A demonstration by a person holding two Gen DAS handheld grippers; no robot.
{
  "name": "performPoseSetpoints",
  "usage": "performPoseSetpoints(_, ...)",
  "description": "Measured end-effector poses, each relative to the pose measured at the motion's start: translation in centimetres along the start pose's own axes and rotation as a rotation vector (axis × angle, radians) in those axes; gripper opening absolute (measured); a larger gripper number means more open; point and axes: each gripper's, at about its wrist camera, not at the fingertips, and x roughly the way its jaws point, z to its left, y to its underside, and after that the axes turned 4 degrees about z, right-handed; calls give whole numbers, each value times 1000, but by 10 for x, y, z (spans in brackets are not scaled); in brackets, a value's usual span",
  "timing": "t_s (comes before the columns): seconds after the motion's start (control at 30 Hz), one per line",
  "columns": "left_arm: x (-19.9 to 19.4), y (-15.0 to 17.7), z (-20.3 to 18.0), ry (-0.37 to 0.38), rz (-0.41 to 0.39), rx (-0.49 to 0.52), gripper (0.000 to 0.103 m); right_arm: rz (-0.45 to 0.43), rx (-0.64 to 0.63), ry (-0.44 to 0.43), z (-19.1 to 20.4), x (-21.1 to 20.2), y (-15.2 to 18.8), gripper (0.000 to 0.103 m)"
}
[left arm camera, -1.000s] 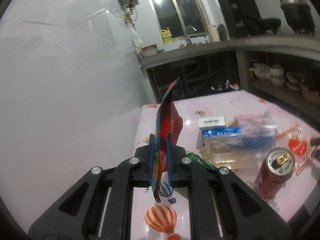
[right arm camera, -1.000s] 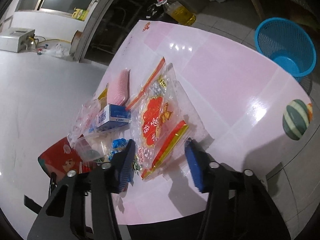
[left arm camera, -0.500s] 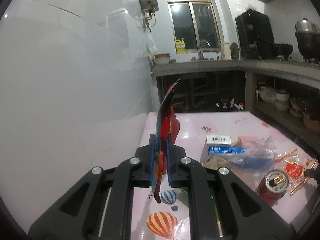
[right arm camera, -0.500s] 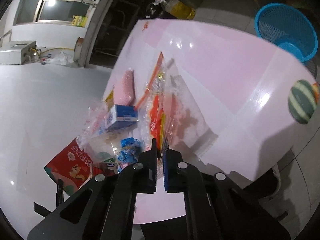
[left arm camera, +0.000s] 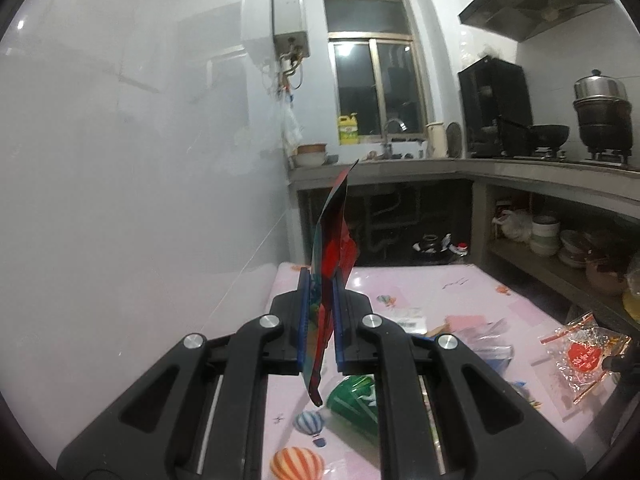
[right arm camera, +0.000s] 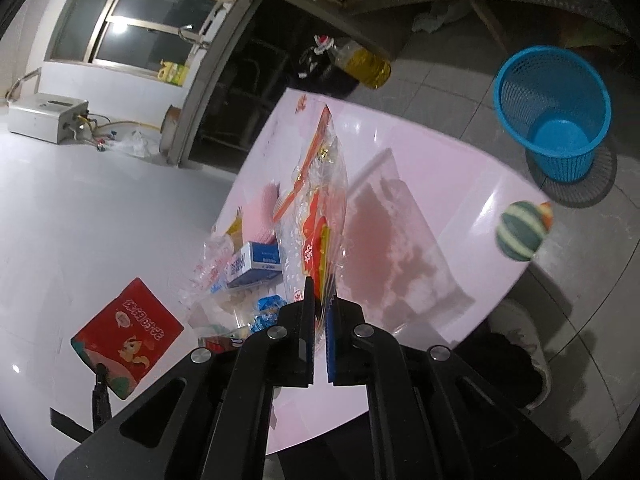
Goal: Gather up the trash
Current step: 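Carry the red snack bag and clear candy bag toward the blue wastebasket with both tools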
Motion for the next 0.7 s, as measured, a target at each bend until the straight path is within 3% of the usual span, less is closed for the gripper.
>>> performPoseSetpoints(0.4, -30, -33, -82, 186, -78, 98, 9, -119, 26, -56, -31, -64, -3, 4)
performPoseSetpoints(0.7, -35, -66, -192, 444, -73, 168, 9, -253, 107, -80, -86, -122, -9, 4)
